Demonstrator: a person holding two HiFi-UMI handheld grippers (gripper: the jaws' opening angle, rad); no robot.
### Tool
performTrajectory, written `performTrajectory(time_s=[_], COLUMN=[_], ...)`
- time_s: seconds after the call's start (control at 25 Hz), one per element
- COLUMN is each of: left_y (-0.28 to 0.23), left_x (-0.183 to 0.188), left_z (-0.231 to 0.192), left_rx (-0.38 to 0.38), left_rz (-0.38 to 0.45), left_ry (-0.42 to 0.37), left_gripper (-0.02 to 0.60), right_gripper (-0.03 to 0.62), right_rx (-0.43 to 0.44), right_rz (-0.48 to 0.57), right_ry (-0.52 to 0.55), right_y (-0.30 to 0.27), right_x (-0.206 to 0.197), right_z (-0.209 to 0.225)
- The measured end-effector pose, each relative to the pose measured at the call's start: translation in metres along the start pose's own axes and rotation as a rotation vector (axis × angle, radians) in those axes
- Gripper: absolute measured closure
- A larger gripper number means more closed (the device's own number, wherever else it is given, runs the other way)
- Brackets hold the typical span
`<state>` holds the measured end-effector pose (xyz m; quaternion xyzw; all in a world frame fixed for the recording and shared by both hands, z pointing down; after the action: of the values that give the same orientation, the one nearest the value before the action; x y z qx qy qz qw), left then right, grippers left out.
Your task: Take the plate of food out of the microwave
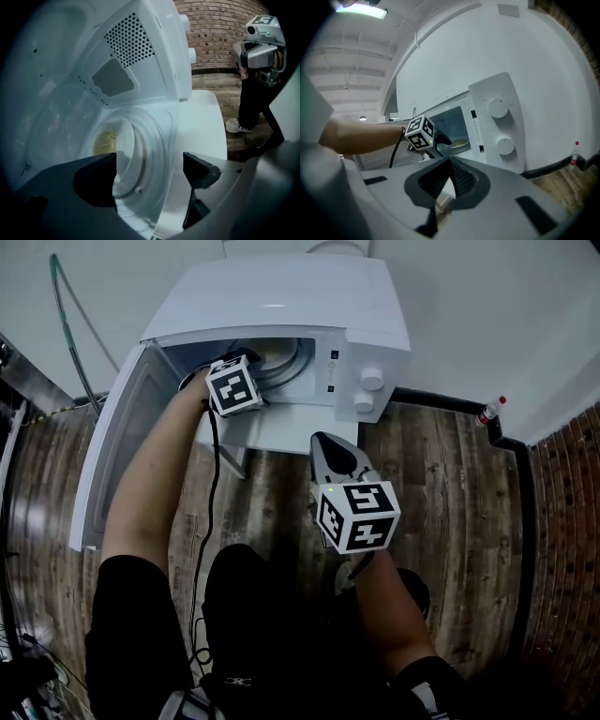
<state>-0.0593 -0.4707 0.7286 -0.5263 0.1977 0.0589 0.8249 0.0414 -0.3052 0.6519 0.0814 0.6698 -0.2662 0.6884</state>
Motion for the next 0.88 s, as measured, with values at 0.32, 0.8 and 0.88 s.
performTrajectory(time_s=[0.32, 0.8, 0.88], left_y=[-0.002, 0.012, 0.015], left_x=[-0.011, -0.012, -0.011], left_z=[0.012, 0.040, 0.046], left_rx=[-0.034, -0.040, -0.041], left_rz=[-0.072, -0.086, -0.084], left_ry=[-0.073, -0.132, -0.151], left_gripper=[0.153, 0.155, 0.162], right_gripper=[0.582, 0.582, 0.582], right_rx=[0.005, 0.013, 0.021], right_rz=[-0.022, -0.016, -0.022], right_ry=[0.045, -0.008, -0.016], right_y=[-0.006, -0.023, -0.026], right_x=[-0.005, -0.004, -0.005], right_z=[-0.004, -0.008, -0.009])
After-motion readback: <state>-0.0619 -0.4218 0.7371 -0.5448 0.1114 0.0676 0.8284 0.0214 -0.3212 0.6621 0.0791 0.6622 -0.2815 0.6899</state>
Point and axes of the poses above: the fingertips, and each gripper's own axes: y backward along the fingers, z to its right, x out of its top, the point moved 1 cm from there along y, backward along the fingers, and after that the axes turned 8 degrees about y, right-handed, at the moved point
